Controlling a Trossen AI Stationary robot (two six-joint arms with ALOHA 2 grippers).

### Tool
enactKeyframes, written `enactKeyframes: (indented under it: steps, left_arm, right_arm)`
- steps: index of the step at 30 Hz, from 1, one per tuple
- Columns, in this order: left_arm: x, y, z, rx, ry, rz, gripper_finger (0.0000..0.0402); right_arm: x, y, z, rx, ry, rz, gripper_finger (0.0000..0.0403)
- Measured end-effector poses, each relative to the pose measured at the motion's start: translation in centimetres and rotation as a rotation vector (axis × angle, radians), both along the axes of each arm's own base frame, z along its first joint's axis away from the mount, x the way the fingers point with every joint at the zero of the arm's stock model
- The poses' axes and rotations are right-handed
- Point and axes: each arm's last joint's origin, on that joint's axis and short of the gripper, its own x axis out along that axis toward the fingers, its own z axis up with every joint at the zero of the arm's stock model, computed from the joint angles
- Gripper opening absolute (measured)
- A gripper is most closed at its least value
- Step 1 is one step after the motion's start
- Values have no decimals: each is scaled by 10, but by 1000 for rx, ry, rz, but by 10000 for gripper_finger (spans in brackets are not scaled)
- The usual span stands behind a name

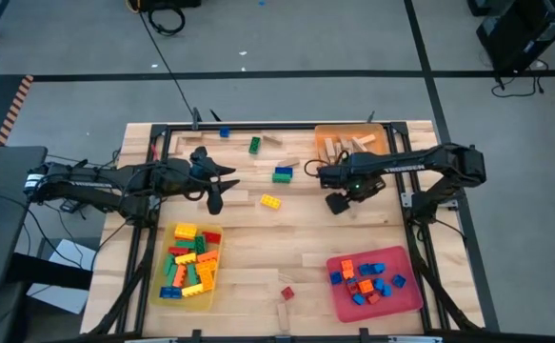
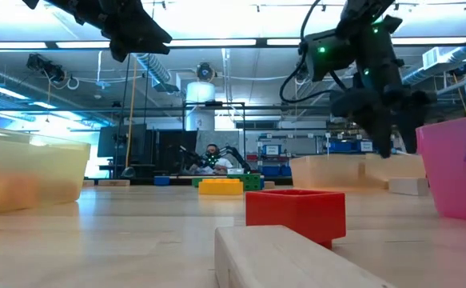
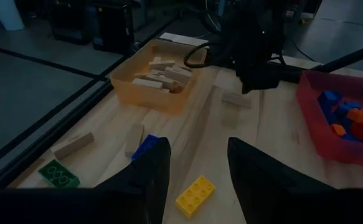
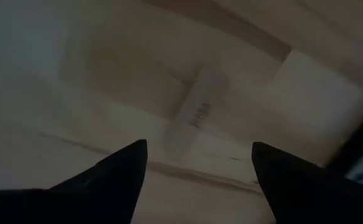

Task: Sort blocks by size
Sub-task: Put the brown block into the orange bin

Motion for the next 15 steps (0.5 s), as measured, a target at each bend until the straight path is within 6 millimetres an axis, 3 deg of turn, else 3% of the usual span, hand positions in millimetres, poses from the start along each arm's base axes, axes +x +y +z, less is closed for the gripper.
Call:
enactKeyframes:
  steps: [4, 10, 15]
  left_arm:
    - [0, 0, 0, 0, 0, 0, 168]
    - [0, 0, 0, 0, 0, -1, 168]
    - [0, 0, 0, -1, 1, -2, 168]
  right_arm:
    - [5, 0, -13, -3, -47, -89, 300]
    - [-4, 1, -35, -11, 14, -163, 284]
    - [-6, 2, -51, 5, -53, -185, 256]
